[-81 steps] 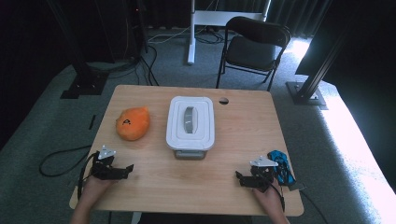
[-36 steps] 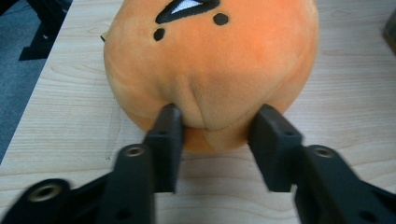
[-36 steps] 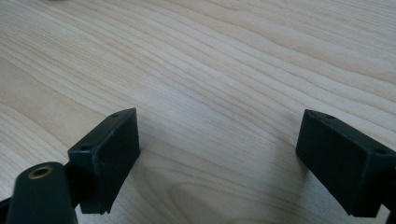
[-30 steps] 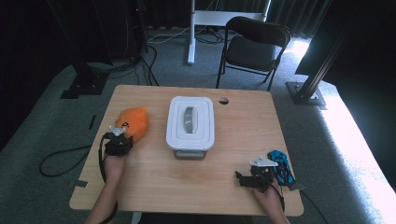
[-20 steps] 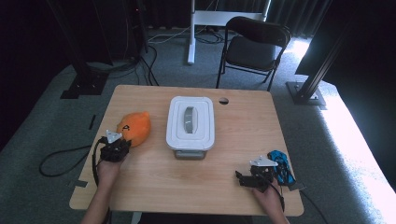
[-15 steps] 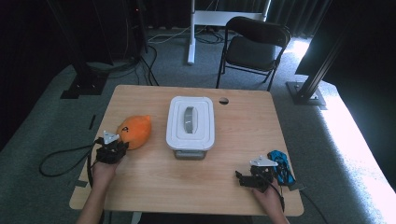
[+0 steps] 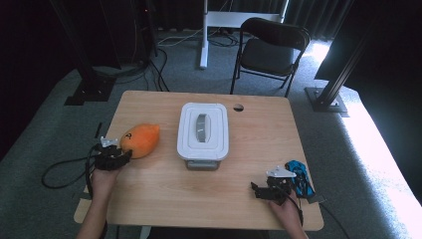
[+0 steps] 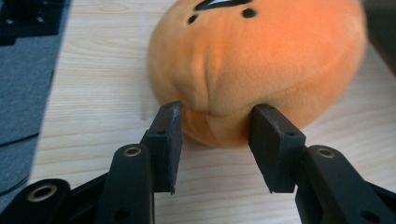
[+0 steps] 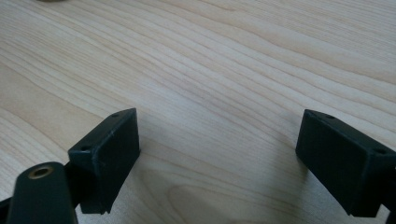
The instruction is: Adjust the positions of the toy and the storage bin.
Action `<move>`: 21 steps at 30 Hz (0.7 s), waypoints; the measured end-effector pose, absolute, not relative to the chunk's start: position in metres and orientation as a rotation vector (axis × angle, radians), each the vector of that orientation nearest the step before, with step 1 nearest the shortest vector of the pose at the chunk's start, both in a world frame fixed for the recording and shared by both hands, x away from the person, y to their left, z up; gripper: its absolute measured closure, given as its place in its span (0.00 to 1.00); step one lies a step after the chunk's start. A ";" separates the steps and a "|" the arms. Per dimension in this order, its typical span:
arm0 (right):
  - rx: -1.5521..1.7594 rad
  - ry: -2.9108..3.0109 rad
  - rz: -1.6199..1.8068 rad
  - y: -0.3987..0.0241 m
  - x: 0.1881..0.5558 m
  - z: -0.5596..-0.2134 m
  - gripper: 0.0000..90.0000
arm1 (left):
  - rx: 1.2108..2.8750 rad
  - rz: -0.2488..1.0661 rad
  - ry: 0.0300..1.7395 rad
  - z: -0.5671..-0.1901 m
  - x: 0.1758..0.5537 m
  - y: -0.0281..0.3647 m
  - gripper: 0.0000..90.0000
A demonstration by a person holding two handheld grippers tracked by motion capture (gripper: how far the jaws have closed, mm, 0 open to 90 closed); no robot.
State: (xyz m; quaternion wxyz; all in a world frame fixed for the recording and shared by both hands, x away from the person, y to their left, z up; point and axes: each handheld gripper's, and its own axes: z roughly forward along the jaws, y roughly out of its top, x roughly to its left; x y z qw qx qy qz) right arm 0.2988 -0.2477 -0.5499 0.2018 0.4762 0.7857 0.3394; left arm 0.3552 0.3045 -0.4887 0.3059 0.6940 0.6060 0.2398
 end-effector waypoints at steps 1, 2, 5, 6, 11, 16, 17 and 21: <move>1.329 2.194 0.948 -0.248 0.299 -0.550 0.14 | 1.831 0.644 1.618 -0.489 0.356 0.307 0.61; 1.329 2.194 0.948 -0.248 0.299 -0.550 0.14 | 1.826 0.648 1.629 -0.488 0.357 0.310 0.61; 1.329 2.195 0.948 -0.248 0.299 -0.550 0.14 | 1.810 0.632 1.658 -0.487 0.361 0.321 0.61; 1.330 2.195 0.947 -0.248 0.299 -0.550 0.14 | 1.803 0.627 1.658 -0.487 0.362 0.323 0.61; 1.330 2.194 0.948 -0.248 0.299 -0.550 0.14 | 1.767 0.610 1.677 -0.489 0.367 0.333 0.58; 1.330 2.195 0.947 -0.248 0.299 -0.550 0.14 | 1.752 0.631 1.689 -0.488 0.348 0.331 0.58; 1.329 2.194 0.948 -0.248 0.299 -0.550 0.14 | 1.734 0.617 1.670 -0.487 0.342 0.329 0.58; 1.330 2.195 0.948 -0.248 0.299 -0.550 0.14 | 1.733 0.601 1.583 -0.481 0.323 0.312 0.53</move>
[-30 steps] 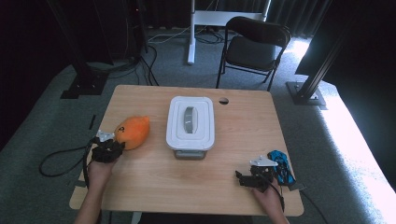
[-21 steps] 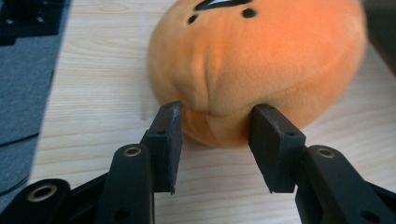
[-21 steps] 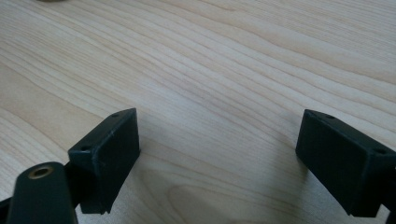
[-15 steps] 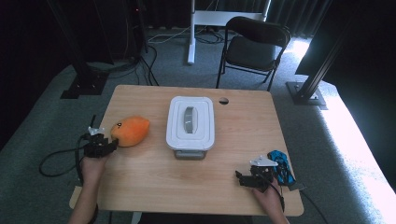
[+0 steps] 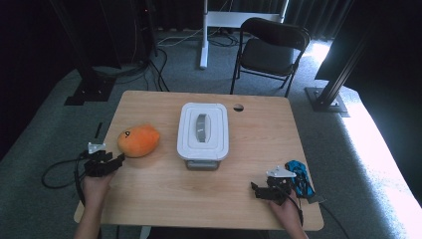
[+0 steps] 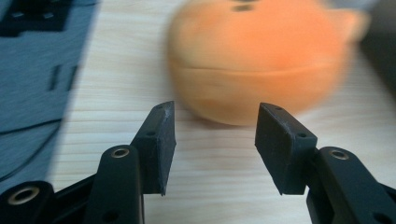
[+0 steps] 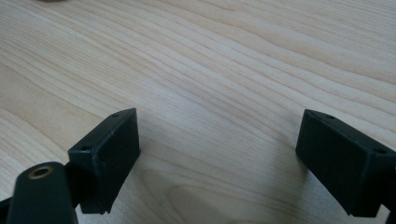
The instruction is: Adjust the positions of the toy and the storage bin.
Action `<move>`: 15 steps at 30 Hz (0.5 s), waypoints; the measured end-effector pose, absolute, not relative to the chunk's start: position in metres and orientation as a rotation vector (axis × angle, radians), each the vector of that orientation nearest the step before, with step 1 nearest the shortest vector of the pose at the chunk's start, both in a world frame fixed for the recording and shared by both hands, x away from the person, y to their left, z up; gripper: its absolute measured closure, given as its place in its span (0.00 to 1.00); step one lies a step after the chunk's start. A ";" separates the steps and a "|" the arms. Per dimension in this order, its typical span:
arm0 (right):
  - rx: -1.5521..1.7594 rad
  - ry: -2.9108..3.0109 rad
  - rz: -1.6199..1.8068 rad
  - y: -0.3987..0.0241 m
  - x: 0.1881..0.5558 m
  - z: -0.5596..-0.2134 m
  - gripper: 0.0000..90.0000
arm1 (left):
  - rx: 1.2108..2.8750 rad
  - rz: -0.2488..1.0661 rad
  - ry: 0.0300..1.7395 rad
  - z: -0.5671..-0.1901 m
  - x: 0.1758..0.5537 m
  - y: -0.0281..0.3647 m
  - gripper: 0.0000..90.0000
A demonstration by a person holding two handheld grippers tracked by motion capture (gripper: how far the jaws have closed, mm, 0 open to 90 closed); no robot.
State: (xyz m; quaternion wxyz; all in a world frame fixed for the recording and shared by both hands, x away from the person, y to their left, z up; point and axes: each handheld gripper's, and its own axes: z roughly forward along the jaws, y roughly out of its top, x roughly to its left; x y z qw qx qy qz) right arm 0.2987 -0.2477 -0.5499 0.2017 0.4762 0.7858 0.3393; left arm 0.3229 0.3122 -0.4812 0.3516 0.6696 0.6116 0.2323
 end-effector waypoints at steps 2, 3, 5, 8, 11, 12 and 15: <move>1.330 2.195 0.948 -0.248 0.299 -0.550 0.14 | 1.749 0.618 1.560 -0.478 0.320 0.301 0.47; 1.330 2.195 0.948 -0.248 0.299 -0.550 0.14 | 1.749 0.612 1.552 -0.477 0.320 0.296 0.46; 1.330 2.194 0.948 -0.248 0.299 -0.550 0.14 | 1.766 0.631 1.543 -0.476 0.324 0.286 0.42; 1.330 2.194 0.948 -0.248 0.299 -0.550 0.14 | 1.776 0.637 1.548 -0.479 0.332 0.273 0.42; 1.330 2.195 0.948 -0.248 0.299 -0.550 0.14 | 1.782 0.655 1.569 -0.484 0.342 0.263 0.42; 1.330 2.195 0.948 -0.248 0.299 -0.550 0.14 | 1.785 0.670 1.575 -0.486 0.345 0.261 0.43; 1.330 2.194 0.948 -0.248 0.299 -0.550 0.14 | 1.780 0.697 1.582 -0.487 0.347 0.259 0.48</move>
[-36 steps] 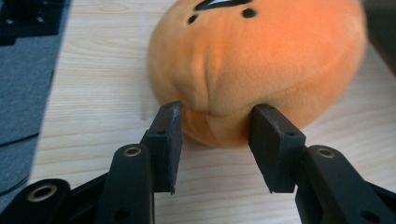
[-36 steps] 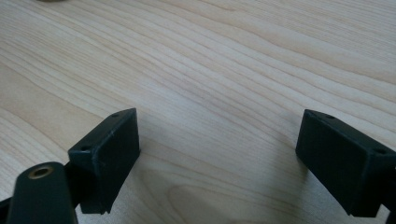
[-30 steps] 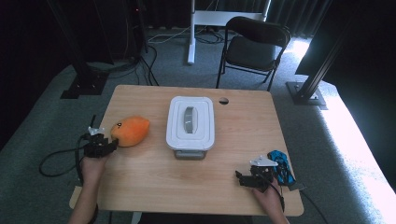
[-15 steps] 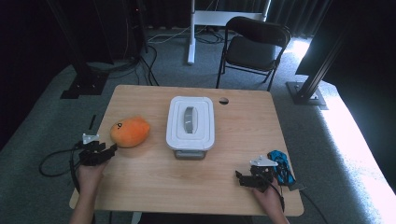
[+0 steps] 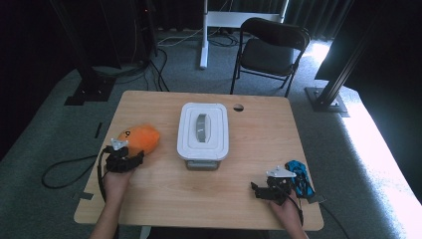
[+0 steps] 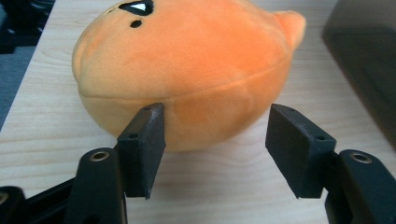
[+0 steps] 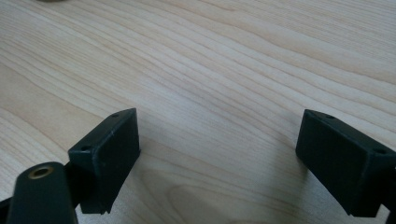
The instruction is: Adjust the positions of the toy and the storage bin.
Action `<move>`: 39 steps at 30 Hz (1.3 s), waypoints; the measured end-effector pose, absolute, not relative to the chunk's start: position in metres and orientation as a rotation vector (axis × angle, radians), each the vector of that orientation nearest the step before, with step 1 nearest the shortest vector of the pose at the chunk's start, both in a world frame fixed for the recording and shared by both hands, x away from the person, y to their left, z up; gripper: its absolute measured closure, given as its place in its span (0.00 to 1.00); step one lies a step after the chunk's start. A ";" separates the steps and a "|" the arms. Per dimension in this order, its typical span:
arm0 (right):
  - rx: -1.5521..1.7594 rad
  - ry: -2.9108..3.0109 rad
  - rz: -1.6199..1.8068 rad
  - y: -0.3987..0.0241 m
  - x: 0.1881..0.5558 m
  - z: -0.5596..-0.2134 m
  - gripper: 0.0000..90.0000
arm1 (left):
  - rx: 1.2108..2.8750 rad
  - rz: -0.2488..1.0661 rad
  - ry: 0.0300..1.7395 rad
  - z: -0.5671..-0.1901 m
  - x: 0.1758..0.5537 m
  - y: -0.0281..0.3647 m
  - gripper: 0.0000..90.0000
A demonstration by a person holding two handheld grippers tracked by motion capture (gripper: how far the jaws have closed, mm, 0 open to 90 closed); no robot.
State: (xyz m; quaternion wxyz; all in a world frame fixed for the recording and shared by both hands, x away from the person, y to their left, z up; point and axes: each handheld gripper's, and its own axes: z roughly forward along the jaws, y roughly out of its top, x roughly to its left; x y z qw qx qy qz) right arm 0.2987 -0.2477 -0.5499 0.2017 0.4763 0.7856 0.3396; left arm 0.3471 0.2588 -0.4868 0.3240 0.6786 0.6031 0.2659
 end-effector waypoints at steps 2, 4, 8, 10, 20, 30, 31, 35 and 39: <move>1.330 2.194 0.949 -0.248 0.299 -0.550 0.14 | 1.743 0.757 1.593 -0.489 0.352 0.258 0.63; 1.330 2.194 0.948 -0.248 0.299 -0.550 0.14 | 1.733 0.776 1.604 -0.491 0.354 0.261 0.73; 1.331 2.194 0.948 -0.248 0.299 -0.550 0.14 | 1.734 0.796 1.591 -0.492 0.355 0.263 0.99; 1.331 2.194 0.948 -0.248 0.299 -0.550 0.14 | 1.736 0.787 1.581 -0.492 0.354 0.264 1.00; 1.330 2.194 0.948 -0.248 0.299 -0.550 0.14 | 1.751 0.779 1.573 -0.489 0.346 0.284 1.00; 1.330 2.194 0.948 -0.248 0.299 -0.550 0.14 | 1.756 0.787 1.646 -0.490 0.343 0.319 1.00; 1.330 2.194 0.948 -0.248 0.299 -0.550 0.14 | 1.765 0.792 1.652 -0.491 0.343 0.320 1.00; 1.330 2.194 0.948 -0.248 0.299 -0.550 0.14 | 1.758 0.777 1.676 -0.490 0.346 0.327 1.00; 1.330 2.194 0.948 -0.248 0.299 -0.550 0.14 | 1.762 0.765 1.646 -0.487 0.342 0.321 1.00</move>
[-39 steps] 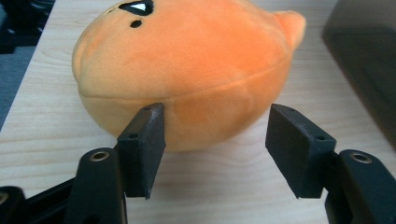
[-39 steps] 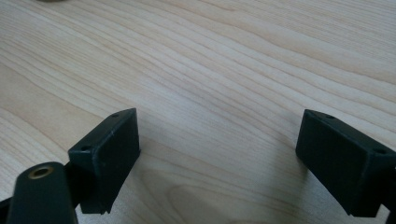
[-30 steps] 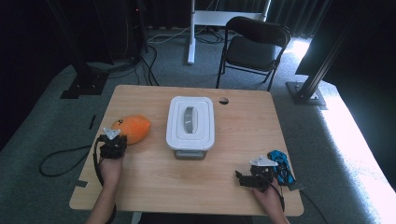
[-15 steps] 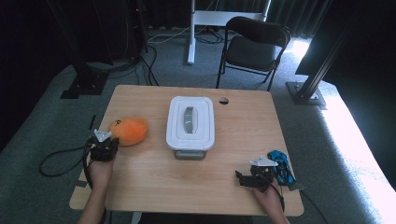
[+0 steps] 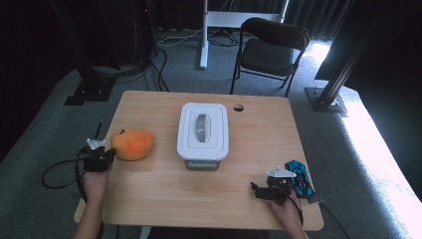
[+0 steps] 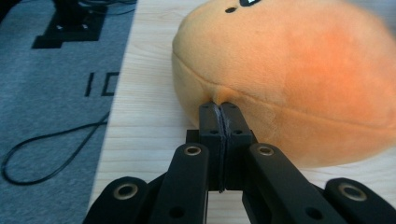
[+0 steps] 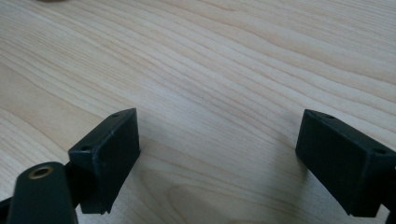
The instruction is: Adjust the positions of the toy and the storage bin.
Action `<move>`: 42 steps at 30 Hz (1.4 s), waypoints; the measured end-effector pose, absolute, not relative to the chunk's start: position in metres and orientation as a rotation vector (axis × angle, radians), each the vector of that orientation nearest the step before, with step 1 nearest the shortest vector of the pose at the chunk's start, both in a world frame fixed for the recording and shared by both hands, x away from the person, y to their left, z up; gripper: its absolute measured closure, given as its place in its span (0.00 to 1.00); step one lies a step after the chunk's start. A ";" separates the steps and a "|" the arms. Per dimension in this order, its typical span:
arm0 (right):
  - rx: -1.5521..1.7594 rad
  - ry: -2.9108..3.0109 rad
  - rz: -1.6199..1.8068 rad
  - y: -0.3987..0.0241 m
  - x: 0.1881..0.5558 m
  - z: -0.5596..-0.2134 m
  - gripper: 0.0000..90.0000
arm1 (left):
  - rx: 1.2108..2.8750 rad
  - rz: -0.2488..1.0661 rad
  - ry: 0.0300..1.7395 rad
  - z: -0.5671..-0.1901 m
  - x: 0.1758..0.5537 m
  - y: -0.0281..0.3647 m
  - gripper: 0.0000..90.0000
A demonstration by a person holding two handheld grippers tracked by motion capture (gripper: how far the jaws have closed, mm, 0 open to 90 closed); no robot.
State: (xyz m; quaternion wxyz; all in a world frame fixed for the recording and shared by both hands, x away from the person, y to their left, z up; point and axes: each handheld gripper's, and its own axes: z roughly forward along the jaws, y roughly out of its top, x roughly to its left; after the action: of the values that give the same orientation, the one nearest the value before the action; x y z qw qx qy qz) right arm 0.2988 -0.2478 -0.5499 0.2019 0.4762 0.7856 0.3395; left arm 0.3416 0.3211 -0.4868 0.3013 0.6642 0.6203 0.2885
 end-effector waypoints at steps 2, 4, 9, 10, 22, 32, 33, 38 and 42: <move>1.330 2.194 0.948 -0.248 0.299 -0.550 0.14 | 1.751 0.767 1.637 -0.484 0.337 0.317 1.00; 1.331 2.194 0.948 -0.248 0.299 -0.550 0.14 | 1.717 0.764 1.634 -0.481 0.332 0.315 0.90; 1.330 2.194 0.948 -0.248 0.299 -0.550 0.14 | 1.757 0.751 1.538 -0.469 0.318 0.293 0.63; 1.331 2.194 0.948 -0.248 0.299 -0.550 0.14 | 1.755 0.716 1.517 -0.467 0.316 0.288 0.63; 1.331 2.194 0.948 -0.248 0.299 -0.550 0.14 | 1.813 0.701 1.560 -0.487 0.340 0.256 0.58; 1.331 2.193 0.948 -0.248 0.299 -0.550 0.14 | 1.746 0.753 1.518 -0.491 0.347 0.255 0.95; 1.331 2.193 0.948 -0.248 0.299 -0.550 0.14 | 1.746 0.753 1.518 -0.491 0.347 0.255 0.96; 1.332 2.193 0.948 -0.248 0.299 -0.550 0.14 | 1.749 0.647 1.422 -0.485 0.348 0.250 0.97; 1.333 2.193 0.949 -0.248 0.299 -0.550 0.14 | 1.798 0.623 1.324 -0.481 0.338 0.243 0.97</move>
State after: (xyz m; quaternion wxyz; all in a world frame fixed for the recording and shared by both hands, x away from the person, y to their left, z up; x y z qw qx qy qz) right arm 0.2987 -0.2477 -0.5499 0.2015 0.4773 0.7850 0.3396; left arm 0.3384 0.2431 -0.4810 0.4002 0.7107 0.5236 0.2462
